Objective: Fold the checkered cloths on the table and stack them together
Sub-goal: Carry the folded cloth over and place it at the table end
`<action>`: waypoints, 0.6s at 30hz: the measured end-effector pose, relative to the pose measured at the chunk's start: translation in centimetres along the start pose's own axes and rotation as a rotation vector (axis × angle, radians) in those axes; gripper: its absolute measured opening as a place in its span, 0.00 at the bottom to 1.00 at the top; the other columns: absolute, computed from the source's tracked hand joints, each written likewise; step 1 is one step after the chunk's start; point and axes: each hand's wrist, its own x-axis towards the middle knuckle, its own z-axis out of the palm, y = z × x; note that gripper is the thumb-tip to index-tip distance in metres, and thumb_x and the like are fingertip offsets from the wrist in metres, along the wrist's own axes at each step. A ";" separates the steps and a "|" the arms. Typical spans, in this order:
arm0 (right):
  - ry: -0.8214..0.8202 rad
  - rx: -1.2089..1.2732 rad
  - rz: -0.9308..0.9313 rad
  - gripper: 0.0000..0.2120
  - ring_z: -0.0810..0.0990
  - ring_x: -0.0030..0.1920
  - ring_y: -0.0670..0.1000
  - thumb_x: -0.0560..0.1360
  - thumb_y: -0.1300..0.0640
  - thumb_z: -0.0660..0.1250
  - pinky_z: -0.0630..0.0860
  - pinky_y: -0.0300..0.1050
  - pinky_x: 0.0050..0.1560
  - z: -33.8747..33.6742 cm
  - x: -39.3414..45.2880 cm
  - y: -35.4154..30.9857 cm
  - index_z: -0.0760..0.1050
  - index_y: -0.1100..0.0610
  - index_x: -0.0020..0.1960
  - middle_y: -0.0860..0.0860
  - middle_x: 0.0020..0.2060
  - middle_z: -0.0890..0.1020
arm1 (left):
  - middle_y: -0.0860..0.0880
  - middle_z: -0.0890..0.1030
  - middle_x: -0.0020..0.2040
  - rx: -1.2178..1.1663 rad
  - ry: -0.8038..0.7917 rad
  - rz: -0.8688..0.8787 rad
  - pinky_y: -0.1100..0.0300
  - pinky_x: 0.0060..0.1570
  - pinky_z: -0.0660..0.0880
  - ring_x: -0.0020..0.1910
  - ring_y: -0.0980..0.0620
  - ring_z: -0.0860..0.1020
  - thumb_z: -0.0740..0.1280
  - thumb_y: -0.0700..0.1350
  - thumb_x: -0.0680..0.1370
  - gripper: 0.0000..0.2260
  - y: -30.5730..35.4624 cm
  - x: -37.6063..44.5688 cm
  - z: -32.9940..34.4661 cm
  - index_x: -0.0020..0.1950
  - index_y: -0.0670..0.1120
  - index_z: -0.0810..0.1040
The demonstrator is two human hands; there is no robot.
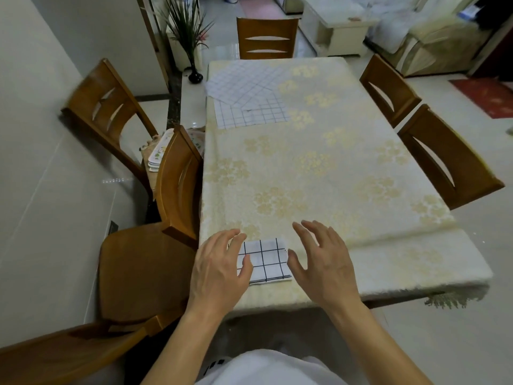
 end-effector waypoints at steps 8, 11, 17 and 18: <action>-0.019 -0.002 0.061 0.24 0.75 0.65 0.55 0.74 0.49 0.70 0.74 0.54 0.65 0.3 -3.6 -0.5 0.74 0.54 0.68 0.53 0.64 0.78 | 0.49 0.79 0.65 -0.001 -0.089 0.025 0.50 0.62 0.75 0.63 0.49 0.77 0.63 0.54 0.76 0.21 0.4 -1.9 0.5 0.67 0.49 0.77; -0.010 -0.004 0.102 0.23 0.75 0.64 0.55 0.74 0.49 0.70 0.73 0.53 0.64 0.1 -4.6 -0.5 0.75 0.55 0.68 0.53 0.63 0.78 | 0.50 0.79 0.64 -0.002 -0.123 0.050 0.50 0.61 0.76 0.62 0.49 0.77 0.62 0.54 0.76 0.20 0.4 -2.3 0.6 0.67 0.49 0.76; 0.002 -0.041 0.199 0.23 0.75 0.63 0.54 0.75 0.48 0.67 0.72 0.54 0.67 0.0 -7.5 -0.2 0.76 0.55 0.67 0.53 0.61 0.79 | 0.51 0.80 0.60 -0.045 -0.189 0.134 0.52 0.58 0.75 0.60 0.51 0.77 0.58 0.54 0.77 0.20 0.6 -2.4 1.7 0.65 0.49 0.76; 0.003 -0.045 0.221 0.23 0.75 0.63 0.54 0.75 0.47 0.66 0.70 0.54 0.68 -0.1 -8.0 0.1 0.76 0.55 0.67 0.52 0.61 0.79 | 0.51 0.80 0.60 -0.054 -0.197 0.154 0.52 0.57 0.76 0.59 0.50 0.77 0.58 0.54 0.77 0.20 0.8 -2.3 2.2 0.65 0.49 0.76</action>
